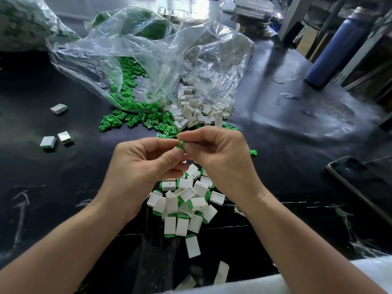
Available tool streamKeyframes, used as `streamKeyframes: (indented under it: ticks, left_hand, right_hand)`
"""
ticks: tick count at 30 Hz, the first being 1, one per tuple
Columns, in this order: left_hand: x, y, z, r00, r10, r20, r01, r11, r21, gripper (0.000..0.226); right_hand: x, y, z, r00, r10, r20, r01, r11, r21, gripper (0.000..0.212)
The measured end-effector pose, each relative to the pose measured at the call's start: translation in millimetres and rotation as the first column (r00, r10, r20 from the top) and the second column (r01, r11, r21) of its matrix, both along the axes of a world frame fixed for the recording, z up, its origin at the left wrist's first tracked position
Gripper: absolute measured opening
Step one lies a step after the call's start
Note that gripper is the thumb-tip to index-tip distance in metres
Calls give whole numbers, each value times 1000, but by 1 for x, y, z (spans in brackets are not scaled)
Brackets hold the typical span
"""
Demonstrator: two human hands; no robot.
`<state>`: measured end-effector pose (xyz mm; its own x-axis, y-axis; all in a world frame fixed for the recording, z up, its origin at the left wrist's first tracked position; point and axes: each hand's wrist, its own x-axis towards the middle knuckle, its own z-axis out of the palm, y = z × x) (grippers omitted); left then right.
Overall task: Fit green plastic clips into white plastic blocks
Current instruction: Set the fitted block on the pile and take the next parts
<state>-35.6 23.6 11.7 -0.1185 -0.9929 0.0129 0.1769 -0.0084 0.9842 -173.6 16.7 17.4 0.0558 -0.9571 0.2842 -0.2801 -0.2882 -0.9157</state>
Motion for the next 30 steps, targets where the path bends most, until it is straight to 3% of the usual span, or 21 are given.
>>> streamKeyframes:
  ticks: [5,8,12,15,21,27,30]
  left_hand:
    - [1,0,2,1000,6,19,-6,1000,-24,16]
    - [3,-1,4,999,0,47,2,999,-45,18]
    - [2,-1,2,999,-16,30,19,993,-113,24]
    - [2,-1,0,998,-21,65,31,987,-158,29]
    - [3,-2,1,998,-52,31,56,986,-160,28]
    - [4,0,3,994,-92,55,102,968,-227,28]
    - [4,0,4,991,-127,37,132,962,-239,25]
  right_hand:
    - [0,1,1,999,26,-33,-26,1000,-2,19]
    - [-3,1,7,981,125,145,-148,976,161,9]
    - [-4,-3,8,933,134,334,-271,873,406,53]
    - [1,0,9,899,224,376,-397,779,485,51]
    - [2,3,9,849,348,398,-524,658,541,63]
    - [1,5,13,875,319,365,-482,662,575,55]
    - [-1,5,17,851,311,424,-517,636,573,49]
